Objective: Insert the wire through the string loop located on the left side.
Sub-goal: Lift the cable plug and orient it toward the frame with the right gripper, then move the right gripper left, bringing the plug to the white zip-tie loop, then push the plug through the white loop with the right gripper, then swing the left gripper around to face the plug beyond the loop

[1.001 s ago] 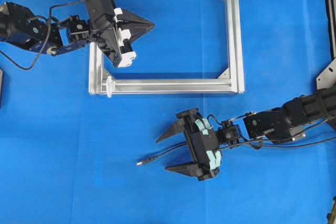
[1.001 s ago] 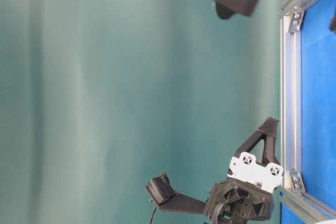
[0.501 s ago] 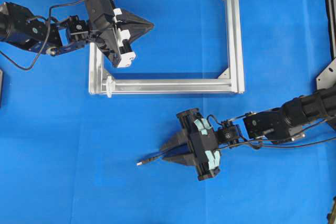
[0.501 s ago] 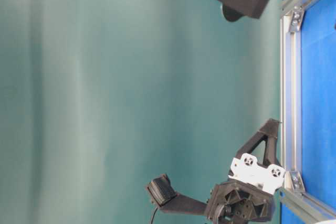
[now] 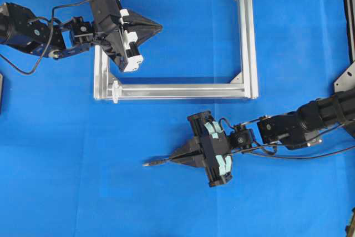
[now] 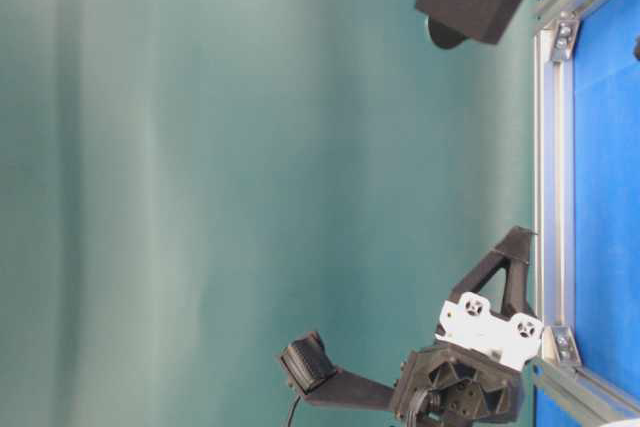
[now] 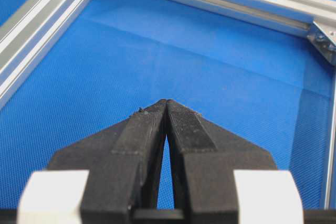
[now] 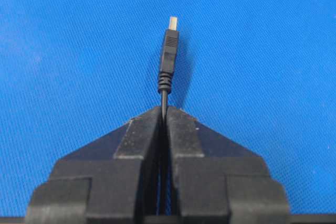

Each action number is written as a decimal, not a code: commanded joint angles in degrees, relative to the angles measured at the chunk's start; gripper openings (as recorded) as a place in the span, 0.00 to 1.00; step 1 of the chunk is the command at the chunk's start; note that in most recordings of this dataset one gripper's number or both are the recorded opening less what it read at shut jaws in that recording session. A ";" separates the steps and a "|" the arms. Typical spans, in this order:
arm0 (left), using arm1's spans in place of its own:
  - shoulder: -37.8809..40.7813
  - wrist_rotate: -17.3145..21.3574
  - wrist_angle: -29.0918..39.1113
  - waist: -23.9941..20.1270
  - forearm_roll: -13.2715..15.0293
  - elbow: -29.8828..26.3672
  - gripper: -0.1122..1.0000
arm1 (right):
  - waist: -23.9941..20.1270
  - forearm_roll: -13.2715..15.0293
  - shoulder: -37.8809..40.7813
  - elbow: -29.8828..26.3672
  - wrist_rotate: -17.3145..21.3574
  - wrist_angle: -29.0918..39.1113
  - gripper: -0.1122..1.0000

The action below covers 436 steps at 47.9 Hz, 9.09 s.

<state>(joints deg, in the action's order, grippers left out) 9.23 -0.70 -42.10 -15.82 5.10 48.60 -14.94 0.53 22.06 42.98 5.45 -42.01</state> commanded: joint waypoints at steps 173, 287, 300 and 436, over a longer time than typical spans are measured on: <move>-2.02 -0.18 -0.44 0.18 -0.18 -0.09 0.10 | 16.61 0.26 -13.18 -1.32 -2.11 12.04 0.10; -2.11 -0.18 -0.44 0.09 -0.18 0.00 0.10 | 16.96 0.35 -6.24 -8.70 -2.29 12.48 0.10; -2.11 -0.18 -0.44 0.09 -0.18 0.00 0.10 | 16.96 0.35 -5.19 -10.81 -2.29 12.39 0.10; -23.55 -0.26 -2.29 16.96 -0.62 26.54 0.10 | 16.79 0.26 1.14 -19.60 -2.29 12.83 0.10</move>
<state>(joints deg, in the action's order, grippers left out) -13.71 -0.88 -44.30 0.88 4.66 75.94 1.93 0.79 24.43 24.08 3.16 -29.00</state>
